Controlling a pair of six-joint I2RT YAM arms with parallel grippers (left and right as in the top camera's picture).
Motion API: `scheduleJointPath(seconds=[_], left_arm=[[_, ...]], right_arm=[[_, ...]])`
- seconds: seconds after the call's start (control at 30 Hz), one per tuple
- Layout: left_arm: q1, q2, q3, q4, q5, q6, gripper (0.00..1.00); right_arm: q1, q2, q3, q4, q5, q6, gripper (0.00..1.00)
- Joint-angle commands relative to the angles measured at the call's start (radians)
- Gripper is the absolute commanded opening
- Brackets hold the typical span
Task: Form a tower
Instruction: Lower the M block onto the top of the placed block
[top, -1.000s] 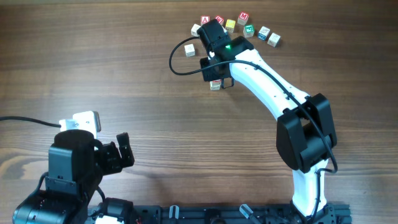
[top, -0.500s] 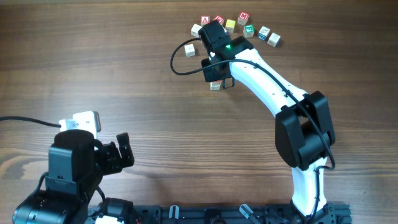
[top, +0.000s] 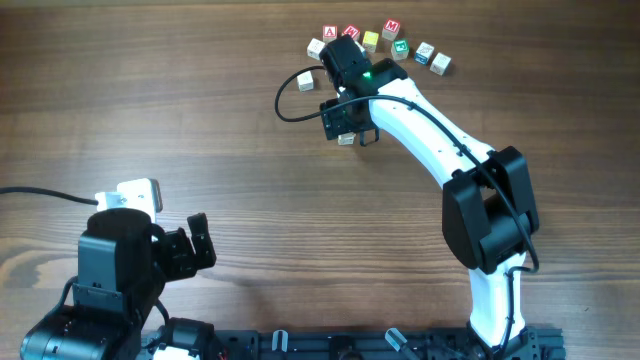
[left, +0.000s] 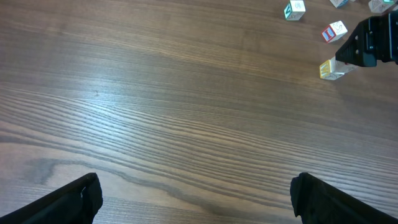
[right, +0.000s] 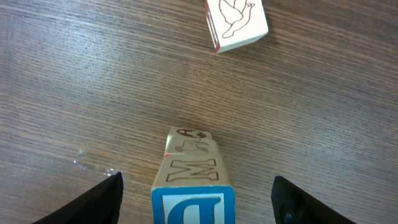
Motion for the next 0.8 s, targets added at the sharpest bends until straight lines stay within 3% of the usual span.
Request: scheduleJointPath(seconds=[0.0, 0.2, 0.4, 0.77], left_arm=[[0.003, -0.005, -0.002, 0.003, -0.013, -0.009, 1.0], [0.003, -0.005, -0.002, 0.003, -0.013, -0.009, 1.0], [0.003, -0.005, -0.002, 0.003, -0.012, -0.009, 1.0], [0.003, -0.005, -0.002, 0.003, -0.013, -0.009, 1.0]], right_arm=[[-0.003, 0.03, -0.009, -0.006, -0.016, 0.0, 0.77], [-0.003, 0.046, -0.009, -0.011, -0.021, 0.002, 0.67], [-0.003, 0.064, -0.008, -0.01, -0.027, 0.002, 0.48], [-0.003, 0.064, -0.008, -0.014, -0.027, 0.002, 0.34]])
